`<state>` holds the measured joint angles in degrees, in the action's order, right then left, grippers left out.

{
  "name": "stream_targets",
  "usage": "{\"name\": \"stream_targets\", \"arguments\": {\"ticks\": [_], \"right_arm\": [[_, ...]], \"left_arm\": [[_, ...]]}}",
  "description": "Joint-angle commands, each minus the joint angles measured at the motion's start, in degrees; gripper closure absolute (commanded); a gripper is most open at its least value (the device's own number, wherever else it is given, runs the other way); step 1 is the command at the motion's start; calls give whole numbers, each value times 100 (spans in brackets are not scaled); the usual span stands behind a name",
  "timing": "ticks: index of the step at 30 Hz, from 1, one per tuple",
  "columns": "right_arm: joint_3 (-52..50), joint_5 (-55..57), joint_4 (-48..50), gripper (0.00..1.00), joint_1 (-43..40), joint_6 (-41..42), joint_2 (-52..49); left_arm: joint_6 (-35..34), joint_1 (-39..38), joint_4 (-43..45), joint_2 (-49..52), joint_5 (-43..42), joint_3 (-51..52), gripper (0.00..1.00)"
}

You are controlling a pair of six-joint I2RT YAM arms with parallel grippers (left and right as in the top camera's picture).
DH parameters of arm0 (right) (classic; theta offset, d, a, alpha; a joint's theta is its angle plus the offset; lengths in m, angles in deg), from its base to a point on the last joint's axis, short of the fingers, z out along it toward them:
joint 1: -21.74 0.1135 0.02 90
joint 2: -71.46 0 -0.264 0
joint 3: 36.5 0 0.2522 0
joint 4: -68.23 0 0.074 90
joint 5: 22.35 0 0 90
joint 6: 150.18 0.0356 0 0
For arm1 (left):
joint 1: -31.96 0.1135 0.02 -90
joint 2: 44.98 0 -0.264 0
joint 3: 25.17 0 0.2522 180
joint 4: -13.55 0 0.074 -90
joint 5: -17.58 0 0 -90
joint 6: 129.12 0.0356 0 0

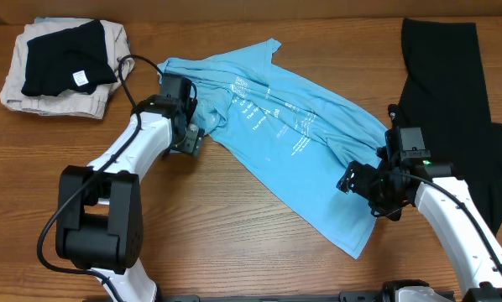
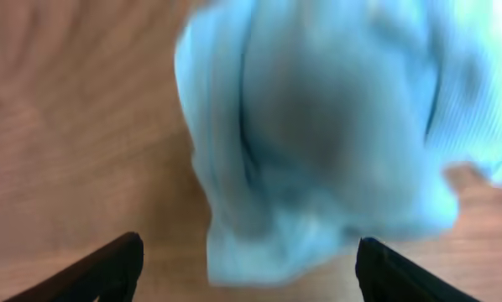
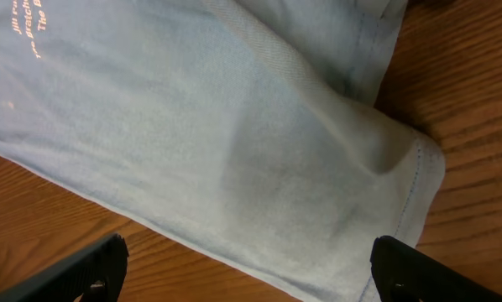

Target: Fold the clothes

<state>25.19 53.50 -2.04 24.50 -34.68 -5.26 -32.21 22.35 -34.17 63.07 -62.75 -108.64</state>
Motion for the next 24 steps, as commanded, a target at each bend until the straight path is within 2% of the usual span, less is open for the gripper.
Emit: {"name": "stream_targets", "arguments": {"ticks": [1, 3, 7, 11, 19, 21, 24], "right_arm": [[-28, 105, 28, 4, 28, 28, 20], [-28, 125, 26, 4, 28, 26, 20], [-28, 129, 33, 4, 28, 26, 20], [-28, 146, 35, 4, 28, 26, 20], [-28, 146, 28, 4, 28, 24, 20], [-28, 146, 28, 4, 28, 24, 20], [-28, 146, 28, 4, 28, 24, 20]], "left_arm": [[476, 31, 332, -42, -205, 286, 17], [487, 31, 415, -42, -205, 334, 19], [470, 31, 332, -42, -247, 337, 31], [741, 31, 269, -11, -385, 457, 32], [748, 55, 260, 170, -372, 597, 45], [748, 59, 273, 221, -363, 597, 53], [745, 59, 302, 258, -350, 597, 79]]}}
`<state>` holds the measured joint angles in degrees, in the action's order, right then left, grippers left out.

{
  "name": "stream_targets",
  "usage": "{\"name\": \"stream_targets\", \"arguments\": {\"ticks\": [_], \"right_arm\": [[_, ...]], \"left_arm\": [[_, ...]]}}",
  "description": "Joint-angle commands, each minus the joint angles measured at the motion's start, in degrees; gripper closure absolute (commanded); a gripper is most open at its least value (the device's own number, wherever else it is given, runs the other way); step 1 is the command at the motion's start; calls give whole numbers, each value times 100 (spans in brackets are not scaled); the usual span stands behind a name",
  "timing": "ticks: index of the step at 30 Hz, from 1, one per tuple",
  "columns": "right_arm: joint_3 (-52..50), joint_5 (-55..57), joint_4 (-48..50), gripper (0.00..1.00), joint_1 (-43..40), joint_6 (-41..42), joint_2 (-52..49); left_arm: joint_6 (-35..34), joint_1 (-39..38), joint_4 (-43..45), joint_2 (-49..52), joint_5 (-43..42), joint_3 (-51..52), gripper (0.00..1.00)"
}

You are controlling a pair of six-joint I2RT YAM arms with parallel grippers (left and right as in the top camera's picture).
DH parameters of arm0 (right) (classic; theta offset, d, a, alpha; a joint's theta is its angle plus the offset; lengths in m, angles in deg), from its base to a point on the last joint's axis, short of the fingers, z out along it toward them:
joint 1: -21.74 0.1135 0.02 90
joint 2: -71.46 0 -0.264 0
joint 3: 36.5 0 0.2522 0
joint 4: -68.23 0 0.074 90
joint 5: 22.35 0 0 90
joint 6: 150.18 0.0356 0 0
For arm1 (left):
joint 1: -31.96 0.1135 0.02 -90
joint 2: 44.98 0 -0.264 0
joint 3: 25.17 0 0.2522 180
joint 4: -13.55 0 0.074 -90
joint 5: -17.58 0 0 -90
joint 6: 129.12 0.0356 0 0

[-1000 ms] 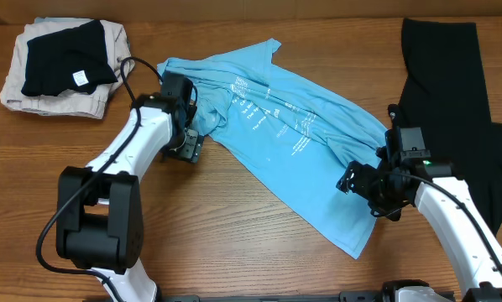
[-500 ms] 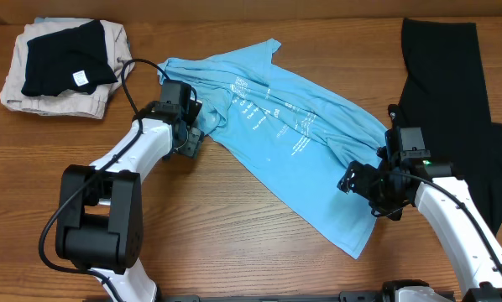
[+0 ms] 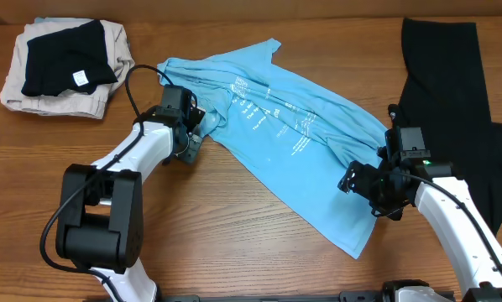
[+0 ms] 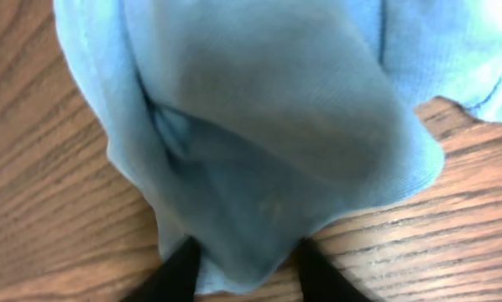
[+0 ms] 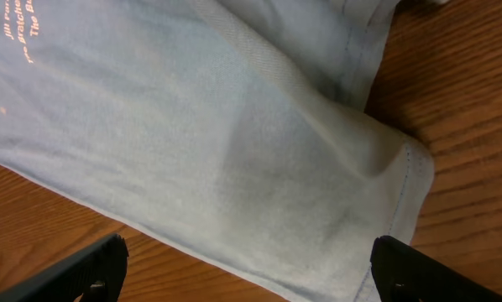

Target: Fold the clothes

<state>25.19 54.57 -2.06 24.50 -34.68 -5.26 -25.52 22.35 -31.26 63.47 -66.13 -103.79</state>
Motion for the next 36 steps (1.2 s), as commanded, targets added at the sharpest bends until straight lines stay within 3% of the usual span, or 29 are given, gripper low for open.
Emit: {"name": "stream_targets", "arguments": {"ticks": [1, 2, 5, 9, 13, 18, 23, 29, 36], "right_arm": [[-28, 39, 31, 4, 28, 24, 20], [-28, 39, 33, 4, 28, 24, 20], [-28, 61, 33, 4, 28, -17, 20], [-28, 59, 31, 4, 26, -39, 20], [-24, 55, -66, 4, 26, -35, 20], [-22, 11, -446, 5, 28, -35, 20], [-31, 11, -881, 5, 28, -13, 20], [-251, -98, -911, 5, 31, 168, 20], [-658, -118, -566, 13, 295, 872, 20]], "left_arm": [[61, 59, 11, 219, 7, 109, 91], [-13, 59, 4, 212, 55, 94, 96], [-828, 105, -321, 210, 542, -205, 96], [-1502, 332, -1976, 210, 546, -1467, 96], [-1685, 658, -3882, 210, -111, -3182, 96], [-1681, 979, -5309, 210, -944, -5005, 96], [-1606, 1071, -5744, 210, -1351, -5869, 96], [-1421, 1069, -5735, 223, -1681, -5904, 96], [-1427, 1071, -5626, 223, -1685, -5904, 96]]}}
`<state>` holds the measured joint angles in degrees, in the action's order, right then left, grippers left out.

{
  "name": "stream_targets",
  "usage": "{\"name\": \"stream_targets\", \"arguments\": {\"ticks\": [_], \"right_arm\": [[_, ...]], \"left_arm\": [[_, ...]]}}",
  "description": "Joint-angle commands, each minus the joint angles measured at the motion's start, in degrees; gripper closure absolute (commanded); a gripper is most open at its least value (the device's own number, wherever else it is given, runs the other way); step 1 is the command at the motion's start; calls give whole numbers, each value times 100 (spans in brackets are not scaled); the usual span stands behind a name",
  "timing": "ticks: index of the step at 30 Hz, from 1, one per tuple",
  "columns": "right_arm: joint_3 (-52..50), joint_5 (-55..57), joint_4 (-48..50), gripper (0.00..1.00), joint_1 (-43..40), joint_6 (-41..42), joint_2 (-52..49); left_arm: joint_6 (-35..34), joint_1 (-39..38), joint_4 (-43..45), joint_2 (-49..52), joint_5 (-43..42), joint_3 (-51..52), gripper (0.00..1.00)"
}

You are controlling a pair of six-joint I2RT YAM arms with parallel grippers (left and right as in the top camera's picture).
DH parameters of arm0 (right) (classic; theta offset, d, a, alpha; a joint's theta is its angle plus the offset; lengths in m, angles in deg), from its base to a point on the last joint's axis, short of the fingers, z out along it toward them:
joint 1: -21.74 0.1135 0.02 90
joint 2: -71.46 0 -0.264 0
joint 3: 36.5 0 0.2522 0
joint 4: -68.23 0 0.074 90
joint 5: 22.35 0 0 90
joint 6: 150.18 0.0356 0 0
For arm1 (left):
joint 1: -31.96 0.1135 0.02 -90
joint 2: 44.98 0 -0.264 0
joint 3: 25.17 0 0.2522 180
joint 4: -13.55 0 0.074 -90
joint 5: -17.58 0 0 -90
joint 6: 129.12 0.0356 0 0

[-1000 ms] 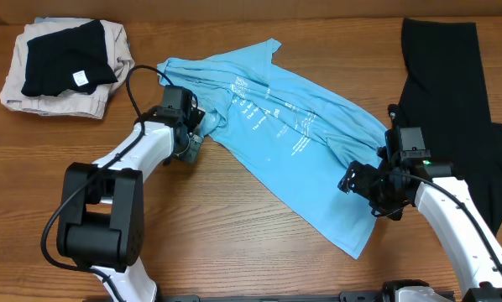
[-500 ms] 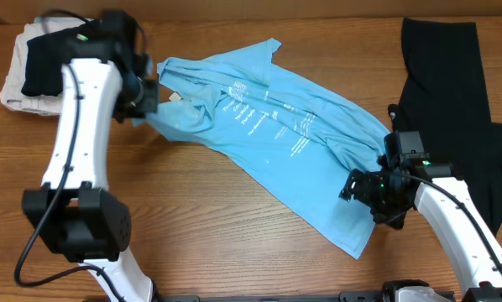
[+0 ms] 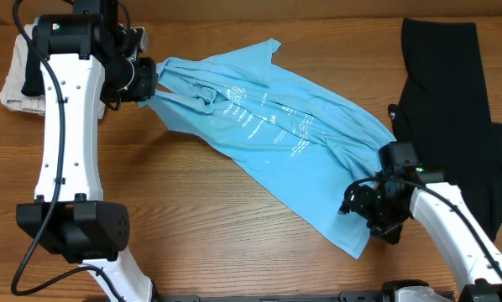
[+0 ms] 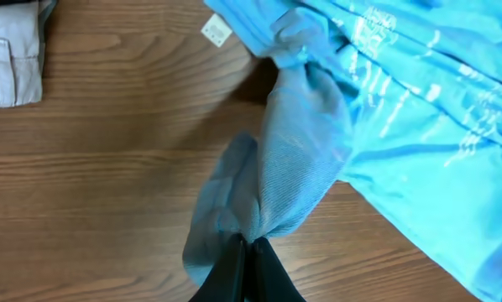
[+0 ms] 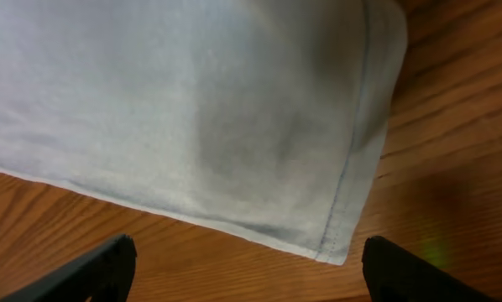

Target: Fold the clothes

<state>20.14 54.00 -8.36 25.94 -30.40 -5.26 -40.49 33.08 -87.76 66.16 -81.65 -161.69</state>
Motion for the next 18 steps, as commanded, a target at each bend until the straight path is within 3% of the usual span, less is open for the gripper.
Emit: {"name": "stream_targets", "arguments": {"ticks": [1, 12, 18], "right_arm": [[-203, -59, 94, 13, 223, 588, 20], [-769, 236, 232, 17, 1316, 2208, 20], [-918, 531, 409, 21, 1561, 2647, 20]], "left_arm": [[72, 0, 28, -46, -133, -114, 96], [72, 0, 83, -44, -120, -114, 96], [72, 0, 105, -44, -107, -114, 96]]}}
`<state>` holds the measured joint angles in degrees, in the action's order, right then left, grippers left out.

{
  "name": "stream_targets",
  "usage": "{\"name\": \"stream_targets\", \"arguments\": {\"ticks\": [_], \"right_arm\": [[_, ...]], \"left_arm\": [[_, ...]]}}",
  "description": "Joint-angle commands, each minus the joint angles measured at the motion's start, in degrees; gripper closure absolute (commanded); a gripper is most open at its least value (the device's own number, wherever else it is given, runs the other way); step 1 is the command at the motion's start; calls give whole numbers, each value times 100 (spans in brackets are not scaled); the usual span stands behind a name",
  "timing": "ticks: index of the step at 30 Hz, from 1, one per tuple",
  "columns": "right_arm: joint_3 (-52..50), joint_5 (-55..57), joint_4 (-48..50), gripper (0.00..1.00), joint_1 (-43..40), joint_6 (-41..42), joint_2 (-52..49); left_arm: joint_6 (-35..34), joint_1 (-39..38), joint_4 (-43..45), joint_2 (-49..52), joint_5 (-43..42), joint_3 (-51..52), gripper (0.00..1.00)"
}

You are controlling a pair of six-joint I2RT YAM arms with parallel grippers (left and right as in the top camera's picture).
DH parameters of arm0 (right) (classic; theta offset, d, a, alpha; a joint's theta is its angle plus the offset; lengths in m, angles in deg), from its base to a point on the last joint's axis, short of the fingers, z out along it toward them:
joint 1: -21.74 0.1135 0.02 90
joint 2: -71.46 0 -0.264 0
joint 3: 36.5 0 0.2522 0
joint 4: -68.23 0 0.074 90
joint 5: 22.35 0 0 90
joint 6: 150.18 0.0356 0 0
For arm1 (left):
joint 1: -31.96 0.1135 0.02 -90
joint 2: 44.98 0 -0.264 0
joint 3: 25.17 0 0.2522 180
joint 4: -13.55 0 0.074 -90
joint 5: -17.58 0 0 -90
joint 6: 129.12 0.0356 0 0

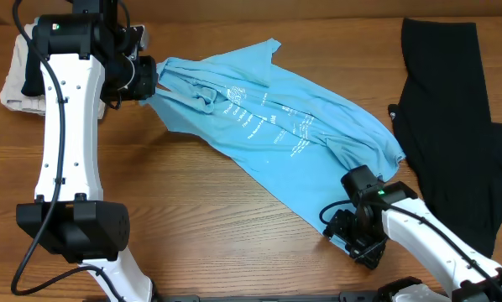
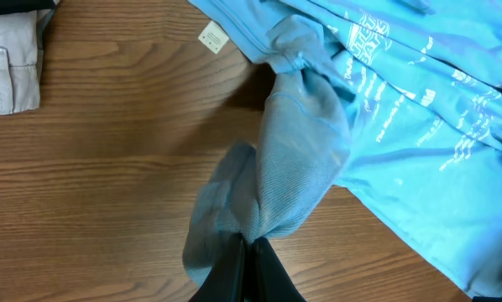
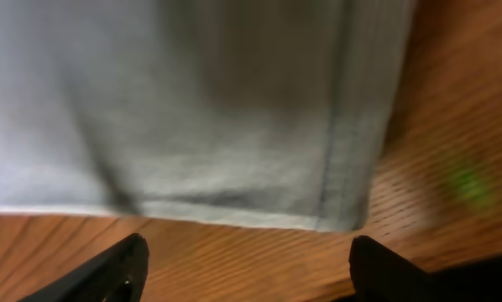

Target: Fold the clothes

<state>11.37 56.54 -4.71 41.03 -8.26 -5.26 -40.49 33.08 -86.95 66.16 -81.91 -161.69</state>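
Note:
A light blue T-shirt [image 1: 276, 126] with white print lies spread slantwise across the wooden table. My left gripper [image 1: 148, 80] is shut on the shirt's upper left corner and holds it lifted; in the left wrist view the bunched cloth [image 2: 293, 159] hangs from the closed fingers [image 2: 243, 268]. My right gripper [image 1: 345, 233] stands open over the shirt's lower right hem [image 3: 234, 126], its fingertips [image 3: 108, 268] just past the edge, holding nothing.
A folded pile of beige and black clothes [image 1: 62, 59] sits at the far left corner, partly behind my left arm. A black garment [image 1: 452, 117] lies along the right side. Bare wood [image 1: 192, 218] fills the front middle.
My right gripper has moved left and toward the front, from beside the shirt's right edge to its lowest hem corner. The left gripper still holds the lifted corner in the same place.
At first my left gripper was open at the bunched upper left part of the shirt, low on the table. Then it had shut on that cloth. Later it held it raised at the far left, the shirt stretched. The open right gripper stayed near the lower hem, then shifted.

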Motion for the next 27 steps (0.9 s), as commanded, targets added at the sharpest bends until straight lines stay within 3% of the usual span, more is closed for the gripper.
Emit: {"name": "stream_targets", "arguments": {"ticks": [1, 14, 27], "right_arm": [[-42, 334, 42, 23, 52, 444, 20], [-42, 629, 57, 40, 59, 662, 20], [-234, 195, 221, 36, 59, 817, 17]], "left_arm": [[72, 0, 24, -44, -68, -114, 96], [74, 0, 59, -11, -13, -114, 96], [70, -2, 282, -11, 94, -114, 96]]}}
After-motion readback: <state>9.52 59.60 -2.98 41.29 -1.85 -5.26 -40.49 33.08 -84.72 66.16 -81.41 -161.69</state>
